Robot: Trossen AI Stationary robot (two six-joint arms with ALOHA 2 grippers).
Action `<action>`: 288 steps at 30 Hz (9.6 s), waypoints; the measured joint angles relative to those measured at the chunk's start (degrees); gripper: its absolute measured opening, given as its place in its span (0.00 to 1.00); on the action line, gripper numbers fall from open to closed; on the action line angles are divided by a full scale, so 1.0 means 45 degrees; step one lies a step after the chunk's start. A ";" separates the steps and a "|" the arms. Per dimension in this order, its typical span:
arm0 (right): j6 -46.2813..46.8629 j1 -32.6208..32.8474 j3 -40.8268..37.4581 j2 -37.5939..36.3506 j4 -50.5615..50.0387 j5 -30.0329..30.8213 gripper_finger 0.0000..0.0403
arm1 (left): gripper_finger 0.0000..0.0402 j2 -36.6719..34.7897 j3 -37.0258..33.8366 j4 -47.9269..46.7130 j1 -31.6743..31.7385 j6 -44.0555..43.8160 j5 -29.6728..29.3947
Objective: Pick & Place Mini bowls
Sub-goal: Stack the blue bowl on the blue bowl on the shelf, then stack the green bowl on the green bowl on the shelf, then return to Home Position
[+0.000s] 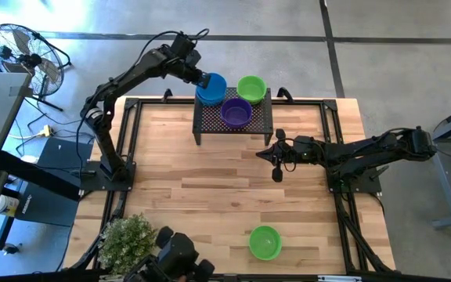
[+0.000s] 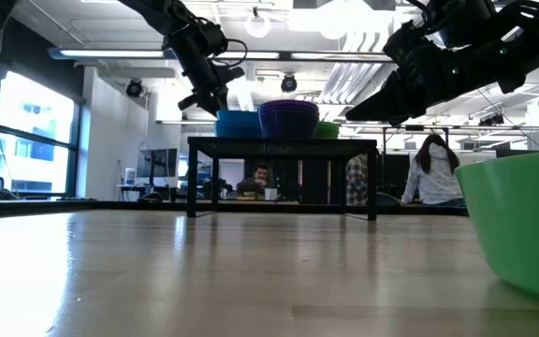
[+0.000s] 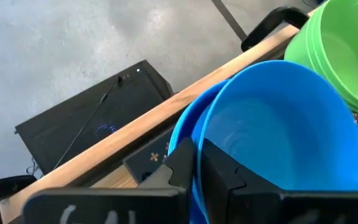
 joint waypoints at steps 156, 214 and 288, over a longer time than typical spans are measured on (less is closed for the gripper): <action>0.5819 0.4676 0.5414 0.2109 -1.6527 0.1365 0.27 | 0.00 -0.6807 -1.8132 2.2158 -1.0078 0.1661 -0.3788; -0.4388 -0.4496 2.1888 0.7849 -2.1482 0.1421 0.00 | 0.00 -1.0462 -2.0701 2.0321 -0.7888 0.1326 -0.3239; -0.5121 -0.6068 1.4312 0.5399 -1.3742 -0.3105 0.03 | 0.00 -1.0462 -2.0686 2.0364 -0.7912 0.1389 -0.2566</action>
